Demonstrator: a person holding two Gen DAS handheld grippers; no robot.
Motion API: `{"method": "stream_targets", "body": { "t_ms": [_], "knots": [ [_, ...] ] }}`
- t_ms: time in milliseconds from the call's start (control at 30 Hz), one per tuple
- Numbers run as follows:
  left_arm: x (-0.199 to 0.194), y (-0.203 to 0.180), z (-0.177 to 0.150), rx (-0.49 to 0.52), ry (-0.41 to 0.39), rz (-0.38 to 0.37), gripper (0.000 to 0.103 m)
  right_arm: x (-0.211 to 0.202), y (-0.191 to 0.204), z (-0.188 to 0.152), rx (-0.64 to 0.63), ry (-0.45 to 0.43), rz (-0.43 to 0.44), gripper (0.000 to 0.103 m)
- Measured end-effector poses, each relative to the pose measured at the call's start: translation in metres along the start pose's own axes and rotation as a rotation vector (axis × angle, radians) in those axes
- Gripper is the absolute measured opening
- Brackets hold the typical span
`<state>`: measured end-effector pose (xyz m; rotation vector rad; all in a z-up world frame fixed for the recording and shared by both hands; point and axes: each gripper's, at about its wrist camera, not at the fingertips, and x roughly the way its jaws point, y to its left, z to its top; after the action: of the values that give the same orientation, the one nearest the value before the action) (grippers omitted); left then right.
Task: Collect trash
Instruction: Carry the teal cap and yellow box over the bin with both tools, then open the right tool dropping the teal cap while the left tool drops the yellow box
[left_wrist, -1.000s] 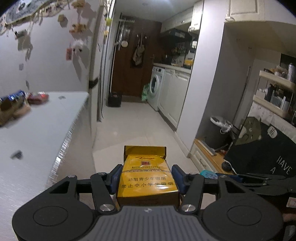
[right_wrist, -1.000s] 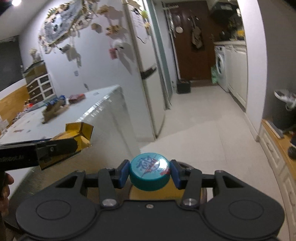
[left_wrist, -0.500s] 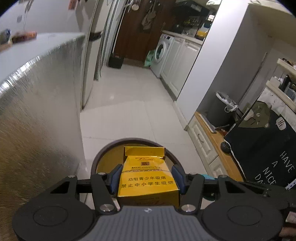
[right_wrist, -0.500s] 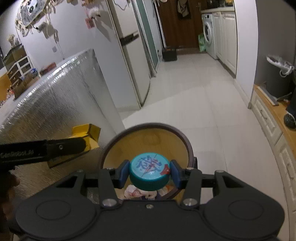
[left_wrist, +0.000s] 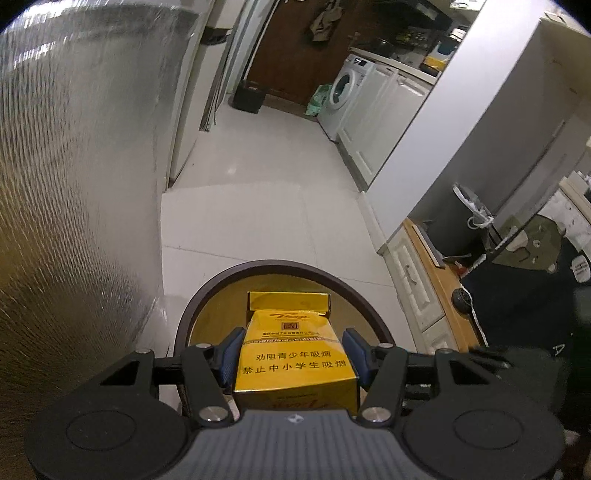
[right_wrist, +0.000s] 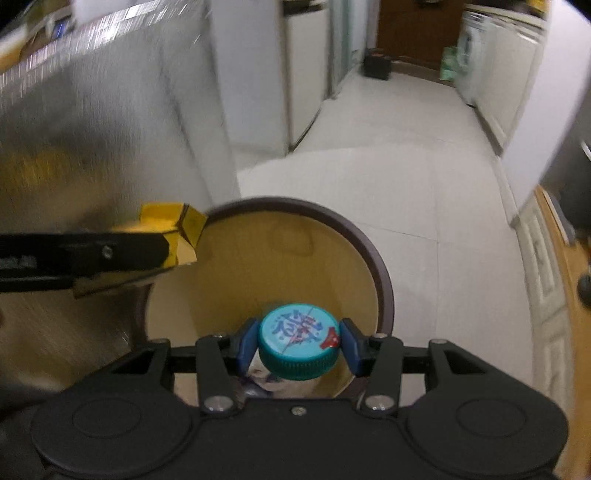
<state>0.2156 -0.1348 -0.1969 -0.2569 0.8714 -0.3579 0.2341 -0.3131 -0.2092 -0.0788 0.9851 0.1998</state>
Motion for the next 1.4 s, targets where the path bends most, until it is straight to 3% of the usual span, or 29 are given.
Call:
{"method": "stream_targets", "body": {
  "t_ms": [367,533,633,900,967,1033,1267,1400],
  "knots": [
    [0.032,0.028,0.007,-0.147,0.04,-0.018,0.057,0.067,0.015,0.028,-0.286,0.194,-0.044,0.049],
    [0.054,0.031,0.005,-0.173,0.102,-0.024,0.057,0.082,0.013,0.03,-0.334,0.24,-0.056,0.049],
    [0.068,0.032,0.002,-0.188,0.14,-0.022,0.057,0.08,0.009,0.029,-0.348,0.251,-0.042,0.06],
    [0.104,0.029,-0.002,-0.176,0.193,-0.019,0.059,0.073,0.0,0.024,-0.354,0.256,-0.008,0.06],
    [0.109,0.026,-0.003,-0.144,0.21,0.002,0.078,0.071,-0.001,0.022,-0.351,0.255,-0.002,0.061],
    [0.109,0.021,-0.004,-0.112,0.215,0.009,0.089,0.067,-0.001,0.02,-0.345,0.254,0.009,0.061],
    [0.097,0.011,-0.004,-0.044,0.234,0.034,0.093,0.053,-0.001,0.016,-0.336,0.237,0.029,0.066],
    [0.085,0.006,-0.004,-0.015,0.237,0.053,0.095,0.044,0.001,0.015,-0.315,0.219,0.047,0.075]
  ]
}}
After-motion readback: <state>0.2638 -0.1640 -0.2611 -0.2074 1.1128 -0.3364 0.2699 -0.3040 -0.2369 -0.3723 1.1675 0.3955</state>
